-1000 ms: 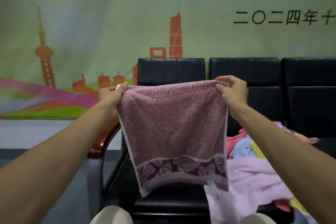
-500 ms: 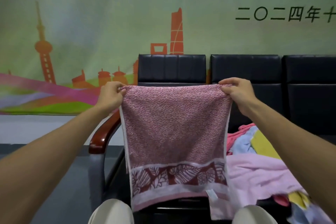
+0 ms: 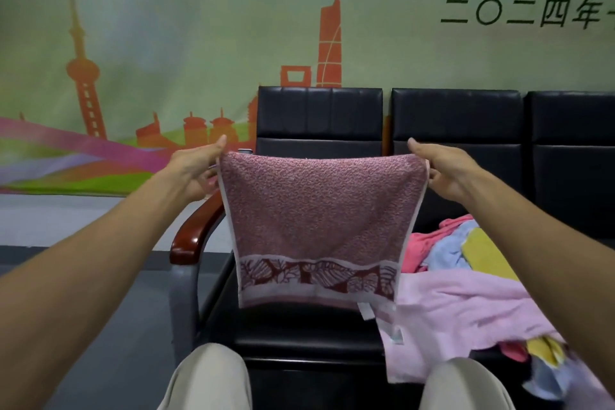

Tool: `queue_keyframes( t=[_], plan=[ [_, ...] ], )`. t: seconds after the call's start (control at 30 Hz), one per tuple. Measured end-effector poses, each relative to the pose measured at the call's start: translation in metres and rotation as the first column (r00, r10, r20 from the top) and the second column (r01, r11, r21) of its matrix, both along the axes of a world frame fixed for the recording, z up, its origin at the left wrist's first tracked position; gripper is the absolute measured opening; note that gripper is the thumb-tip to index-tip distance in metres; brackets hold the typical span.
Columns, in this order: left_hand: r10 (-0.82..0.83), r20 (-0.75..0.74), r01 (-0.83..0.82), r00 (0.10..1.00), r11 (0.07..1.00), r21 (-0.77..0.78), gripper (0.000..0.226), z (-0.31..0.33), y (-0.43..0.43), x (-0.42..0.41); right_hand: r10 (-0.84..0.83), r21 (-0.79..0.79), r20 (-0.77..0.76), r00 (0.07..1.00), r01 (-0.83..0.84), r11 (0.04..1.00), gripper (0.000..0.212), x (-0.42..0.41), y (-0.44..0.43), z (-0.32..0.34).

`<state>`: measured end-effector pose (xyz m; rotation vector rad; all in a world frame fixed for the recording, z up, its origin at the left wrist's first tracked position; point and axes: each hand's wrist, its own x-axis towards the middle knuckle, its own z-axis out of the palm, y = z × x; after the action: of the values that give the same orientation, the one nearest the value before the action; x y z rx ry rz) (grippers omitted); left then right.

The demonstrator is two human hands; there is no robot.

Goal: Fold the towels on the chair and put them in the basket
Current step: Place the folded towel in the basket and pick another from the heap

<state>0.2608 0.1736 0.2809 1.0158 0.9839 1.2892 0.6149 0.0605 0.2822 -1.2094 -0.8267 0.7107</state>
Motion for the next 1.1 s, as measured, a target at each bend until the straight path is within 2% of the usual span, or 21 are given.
queue_keyframes(
  t=[0.03,0.1,0.17,0.23,0.3,0.33,0.4,0.47,0.57,0.7,0.83,0.9,0.97,1.1],
  plan=[
    [-0.047,-0.058,0.048,0.997,0.998,0.030,0.033,0.000,-0.003,-0.003,0.059,-0.023,0.050,0.997,-0.058,0.998,0.022,0.001,-0.003,0.000],
    [-0.059,-0.271,0.096,0.961,0.987,0.126,0.036,-0.003,-0.006,-0.005,0.119,-0.092,0.216,0.969,-0.101,0.991,0.033,-0.001,-0.008,0.001],
    [0.073,-0.478,0.064,0.875,0.962,0.265,0.035,-0.008,-0.010,-0.003,0.083,-0.149,0.402,0.912,-0.024,0.988,0.040,-0.003,-0.005,-0.002],
    [0.296,-0.639,0.041,0.710,0.888,0.457,0.029,-0.014,-0.009,-0.001,-0.031,-0.132,0.640,0.768,0.150,0.980,0.032,-0.005,-0.002,-0.005],
    [0.465,-0.685,0.037,0.561,0.812,0.582,0.024,-0.018,-0.007,0.001,-0.149,-0.043,0.788,0.598,0.295,0.955,0.022,-0.009,-0.001,-0.006],
    [0.511,-0.683,0.036,0.521,0.787,0.616,0.023,-0.019,-0.006,0.002,-0.193,0.007,0.810,0.553,0.320,0.947,0.020,-0.011,-0.001,-0.007],
    [0.549,-0.674,0.033,0.494,0.763,0.645,0.023,-0.021,-0.004,0.003,-0.270,0.103,0.813,0.516,0.328,0.939,0.020,-0.014,-0.002,-0.010],
    [0.514,-0.679,0.033,0.524,0.784,0.619,0.021,-0.022,-0.004,0.002,-0.306,0.151,0.816,0.490,0.330,0.932,0.019,-0.014,-0.002,-0.013],
    [0.415,-0.681,0.047,0.603,0.834,0.550,0.016,-0.027,-0.008,-0.001,-0.270,0.110,0.826,0.495,0.327,0.938,0.018,-0.010,-0.003,-0.019],
    [0.290,-0.686,0.106,0.667,0.874,0.473,0.021,-0.032,-0.015,-0.004,-0.222,0.052,0.773,0.594,0.290,0.956,0.016,-0.011,-0.008,-0.028],
    [0.259,-0.662,0.082,0.704,0.895,0.438,0.022,-0.033,-0.014,-0.006,-0.201,0.007,0.667,0.718,0.263,0.965,0.002,-0.009,-0.013,-0.030],
    [0.280,-0.648,0.051,0.708,0.895,0.443,0.020,-0.031,-0.010,-0.004,-0.198,0.005,0.636,0.746,0.253,0.967,0.005,-0.006,-0.013,-0.029],
    [0.351,-0.674,0.029,0.650,0.875,0.484,0.017,-0.032,-0.006,-0.001,-0.216,0.018,0.629,0.746,0.264,0.964,0.006,-0.002,-0.008,-0.030],
    [0.522,-0.771,0.056,0.363,0.814,0.578,0.026,-0.054,0.015,0.003,-0.243,0.022,0.722,0.648,0.329,0.944,0.015,0.001,0.011,-0.048]
  ],
)
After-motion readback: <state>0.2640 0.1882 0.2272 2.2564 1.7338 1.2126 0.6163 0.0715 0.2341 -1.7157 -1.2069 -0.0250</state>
